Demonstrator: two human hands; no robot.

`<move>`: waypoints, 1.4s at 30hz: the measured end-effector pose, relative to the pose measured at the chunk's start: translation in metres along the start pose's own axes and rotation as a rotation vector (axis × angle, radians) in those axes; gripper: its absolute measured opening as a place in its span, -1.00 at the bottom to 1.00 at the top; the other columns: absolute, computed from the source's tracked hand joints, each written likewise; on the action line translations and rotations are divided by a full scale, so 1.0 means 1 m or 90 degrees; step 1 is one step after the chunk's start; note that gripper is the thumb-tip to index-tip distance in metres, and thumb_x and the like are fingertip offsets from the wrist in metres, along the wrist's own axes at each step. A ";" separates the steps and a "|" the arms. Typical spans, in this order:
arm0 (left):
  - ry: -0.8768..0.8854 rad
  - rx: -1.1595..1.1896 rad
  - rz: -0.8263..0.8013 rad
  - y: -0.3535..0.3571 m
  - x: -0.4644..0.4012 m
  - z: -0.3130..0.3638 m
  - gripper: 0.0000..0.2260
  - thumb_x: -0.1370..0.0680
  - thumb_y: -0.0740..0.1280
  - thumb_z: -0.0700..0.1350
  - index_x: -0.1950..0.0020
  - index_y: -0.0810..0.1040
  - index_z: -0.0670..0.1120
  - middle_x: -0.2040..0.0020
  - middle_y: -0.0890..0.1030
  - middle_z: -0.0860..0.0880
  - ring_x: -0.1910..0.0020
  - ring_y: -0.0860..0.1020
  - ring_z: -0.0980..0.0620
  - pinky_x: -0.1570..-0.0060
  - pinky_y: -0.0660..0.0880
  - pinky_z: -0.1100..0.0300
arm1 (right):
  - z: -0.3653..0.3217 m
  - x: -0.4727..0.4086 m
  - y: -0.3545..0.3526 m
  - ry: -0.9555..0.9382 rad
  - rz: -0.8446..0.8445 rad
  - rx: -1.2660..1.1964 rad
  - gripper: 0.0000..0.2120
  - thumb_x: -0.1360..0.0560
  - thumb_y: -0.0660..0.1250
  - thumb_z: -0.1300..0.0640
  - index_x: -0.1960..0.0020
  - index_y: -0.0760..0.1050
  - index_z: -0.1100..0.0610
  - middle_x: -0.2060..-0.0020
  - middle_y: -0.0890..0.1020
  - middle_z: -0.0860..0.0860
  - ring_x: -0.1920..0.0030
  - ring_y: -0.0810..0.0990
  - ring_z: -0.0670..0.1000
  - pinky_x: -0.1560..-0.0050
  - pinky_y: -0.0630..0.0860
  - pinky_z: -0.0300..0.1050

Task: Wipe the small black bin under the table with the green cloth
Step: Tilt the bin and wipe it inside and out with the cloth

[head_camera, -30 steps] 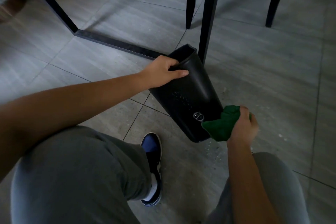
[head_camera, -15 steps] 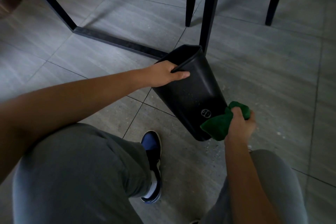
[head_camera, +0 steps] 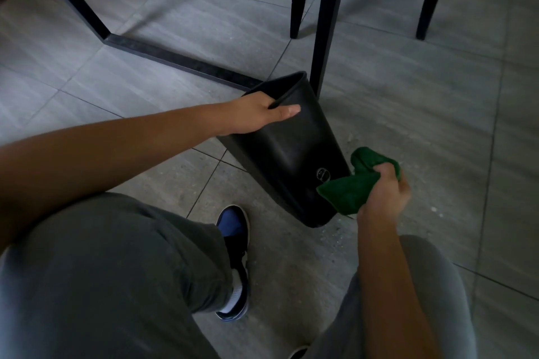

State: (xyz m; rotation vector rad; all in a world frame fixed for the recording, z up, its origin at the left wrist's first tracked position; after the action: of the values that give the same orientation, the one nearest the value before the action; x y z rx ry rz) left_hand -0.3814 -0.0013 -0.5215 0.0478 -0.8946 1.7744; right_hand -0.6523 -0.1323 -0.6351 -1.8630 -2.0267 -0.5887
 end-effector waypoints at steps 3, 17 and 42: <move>-0.023 0.037 0.003 0.002 0.000 0.000 -0.61 -0.64 0.24 0.21 -0.23 0.61 -0.05 -0.02 0.70 0.03 0.01 0.68 0.10 -0.05 0.57 0.29 | -0.006 -0.002 0.006 -0.043 -0.019 0.037 -0.84 -0.43 0.32 0.14 0.13 0.66 -0.02 0.19 0.66 0.02 0.15 0.63 0.10 0.12 0.59 0.02; -0.017 0.080 0.064 -0.004 -0.003 -0.007 -0.61 -0.68 0.22 0.12 -0.19 0.65 -0.16 -0.06 0.72 -0.13 -0.02 0.70 -0.02 -0.20 0.59 0.10 | 0.031 0.013 0.026 -0.185 -0.084 0.367 -0.48 -0.53 0.19 -0.20 -0.47 0.41 -0.17 -0.31 0.61 0.02 -0.29 0.59 0.10 -0.35 0.52 0.16; -0.102 0.047 0.108 -0.029 0.009 -0.047 -0.43 -0.65 0.10 0.30 -0.42 0.53 -0.08 -0.27 0.55 0.07 -0.25 0.49 0.13 -0.29 0.32 0.23 | 0.037 0.035 0.058 -0.339 -0.027 0.524 -0.52 -0.66 0.10 -0.10 -0.47 0.48 0.09 -0.50 0.44 0.19 -0.38 0.52 0.26 -0.32 0.53 0.24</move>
State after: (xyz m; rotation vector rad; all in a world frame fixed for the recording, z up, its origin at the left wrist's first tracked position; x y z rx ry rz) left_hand -0.3431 0.0374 -0.5356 0.1671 -0.9712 1.9832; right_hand -0.5965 -0.0797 -0.6446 -1.5247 -2.1147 0.7288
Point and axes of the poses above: each hand's wrist, its own x-axis away from the middle knuckle, its own y-axis out of the palm, z = x × y, the point moved 9 cm from there along -x, towards the middle knuckle
